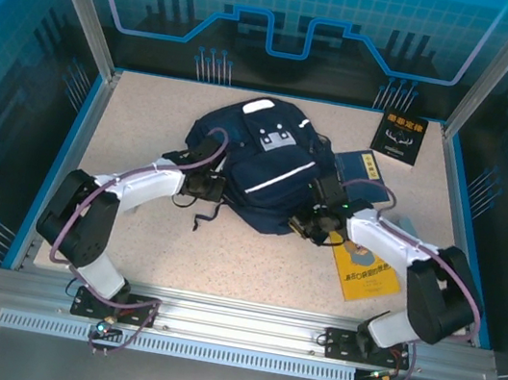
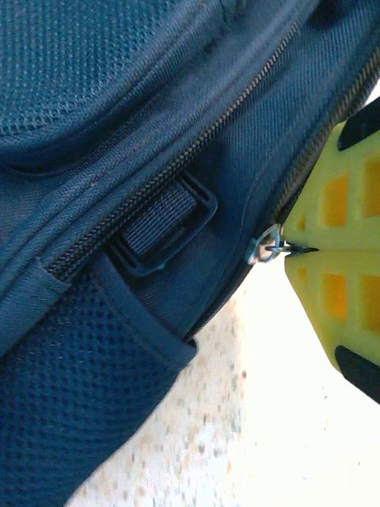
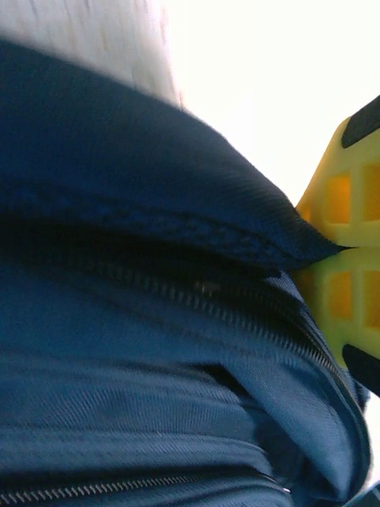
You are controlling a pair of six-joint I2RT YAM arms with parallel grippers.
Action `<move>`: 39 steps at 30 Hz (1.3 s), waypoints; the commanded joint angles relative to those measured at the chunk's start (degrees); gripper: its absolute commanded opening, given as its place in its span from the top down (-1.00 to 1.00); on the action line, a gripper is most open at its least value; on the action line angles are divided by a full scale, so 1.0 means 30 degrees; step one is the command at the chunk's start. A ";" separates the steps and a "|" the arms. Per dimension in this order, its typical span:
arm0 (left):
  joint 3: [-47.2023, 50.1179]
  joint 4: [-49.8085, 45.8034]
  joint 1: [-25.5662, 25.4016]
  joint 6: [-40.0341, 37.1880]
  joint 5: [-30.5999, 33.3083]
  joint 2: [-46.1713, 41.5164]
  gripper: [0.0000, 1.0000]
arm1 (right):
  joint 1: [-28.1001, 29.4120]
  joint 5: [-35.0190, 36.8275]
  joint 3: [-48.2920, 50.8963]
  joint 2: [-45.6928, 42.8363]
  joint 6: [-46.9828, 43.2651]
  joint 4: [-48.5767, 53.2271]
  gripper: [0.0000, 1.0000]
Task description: Pack the student bag
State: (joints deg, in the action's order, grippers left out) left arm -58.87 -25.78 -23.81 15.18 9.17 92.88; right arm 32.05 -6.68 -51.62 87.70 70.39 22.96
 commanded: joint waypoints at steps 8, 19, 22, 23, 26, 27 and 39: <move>-0.2223 -0.1776 0.1947 0.4780 0.2893 -0.0925 0.00 | 0.2729 -0.3677 -0.6121 0.5297 0.0047 -0.3867 0.57; -0.1698 -0.2946 0.2142 0.6403 0.2961 -0.4368 -0.71 | 0.3321 -0.2154 -0.9539 0.5321 -0.4419 0.0627 -0.25; -0.0885 -0.2684 0.2139 0.6293 0.2564 -0.5486 -0.87 | 0.3075 0.0981 -0.9114 0.3887 -0.6563 0.3184 -0.40; -0.0660 -0.2657 0.2137 0.6207 0.2367 -0.5795 -0.90 | 0.2820 0.1744 -0.8695 0.3415 -0.6959 0.3667 -0.43; 0.0031 -0.2726 0.2180 0.5927 0.1822 -0.6826 -0.97 | 0.1390 0.3350 -0.6382 0.1485 -0.8279 0.4525 -0.53; 0.0256 -0.2815 0.2167 0.5843 0.1716 -0.7176 -0.97 | 0.0741 0.3799 -0.5652 0.0867 -0.8622 0.4893 -0.58; 0.2492 -0.2246 0.2166 0.6434 -0.0683 -0.9138 -0.97 | -0.4907 0.3959 -0.0676 -0.1062 -1.0071 0.5293 -0.98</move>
State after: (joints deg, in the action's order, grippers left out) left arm -51.94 -32.73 -17.74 33.17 9.52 66.37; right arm 20.14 3.86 -55.20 84.86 42.30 36.91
